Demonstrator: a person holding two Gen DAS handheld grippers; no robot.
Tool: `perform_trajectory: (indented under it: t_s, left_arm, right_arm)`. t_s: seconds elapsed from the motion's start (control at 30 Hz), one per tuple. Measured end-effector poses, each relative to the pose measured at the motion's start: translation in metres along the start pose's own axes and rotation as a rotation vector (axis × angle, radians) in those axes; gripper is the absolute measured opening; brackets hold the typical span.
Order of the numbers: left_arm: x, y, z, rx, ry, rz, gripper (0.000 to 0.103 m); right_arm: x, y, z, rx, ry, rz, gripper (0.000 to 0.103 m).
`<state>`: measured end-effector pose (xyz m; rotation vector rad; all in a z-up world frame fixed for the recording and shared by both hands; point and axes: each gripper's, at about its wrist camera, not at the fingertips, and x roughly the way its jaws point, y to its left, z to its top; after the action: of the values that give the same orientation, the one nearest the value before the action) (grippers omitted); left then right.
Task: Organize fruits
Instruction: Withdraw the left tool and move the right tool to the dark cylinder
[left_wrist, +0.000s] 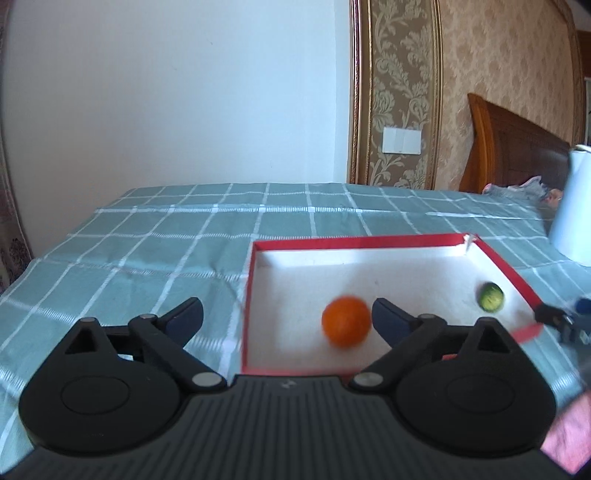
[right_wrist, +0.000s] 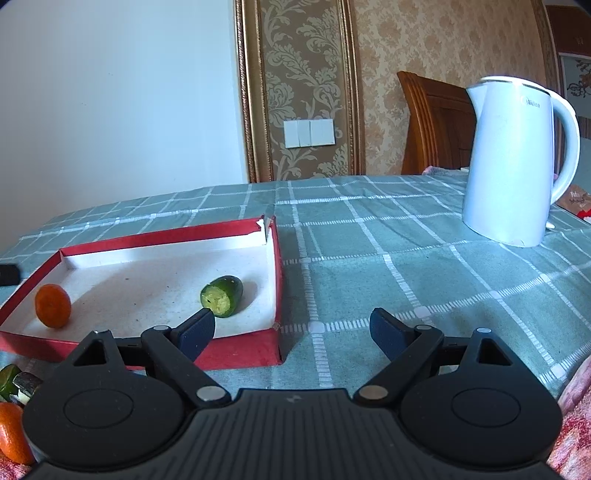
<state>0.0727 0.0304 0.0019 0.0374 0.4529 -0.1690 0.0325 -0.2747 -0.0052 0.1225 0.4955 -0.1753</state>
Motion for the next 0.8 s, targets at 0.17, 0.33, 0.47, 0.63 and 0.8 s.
perform_trajectory:
  t_s: [0.17,0.33,0.47,0.63,0.8]
  left_arm:
    - [-0.029,0.013,-0.029,-0.014,-0.011,0.036,0.1]
    - [-0.037,0.024,-0.049,-0.022,-0.01,0.071,0.103]
    - [-0.032,0.035,-0.057,-0.052,0.013,0.087,0.103]
    - [-0.028,0.039,-0.065,-0.066,0.028,0.082,0.103]
    - [-0.027,0.038,-0.067,-0.064,0.034,0.067,0.103]
  right_arm:
    - [-0.001,0.002,-0.001,-0.006,-0.008,0.018,0.091]
    - [-0.007,-0.002,-0.002,0.036,-0.037,0.067,0.091]
    - [-0.016,-0.001,-0.006,0.043,-0.021,0.12,0.091]
    - [-0.035,0.009,-0.016,-0.027,-0.008,0.202,0.091]
    - [-0.045,0.033,-0.027,-0.169,0.005,0.191,0.091]
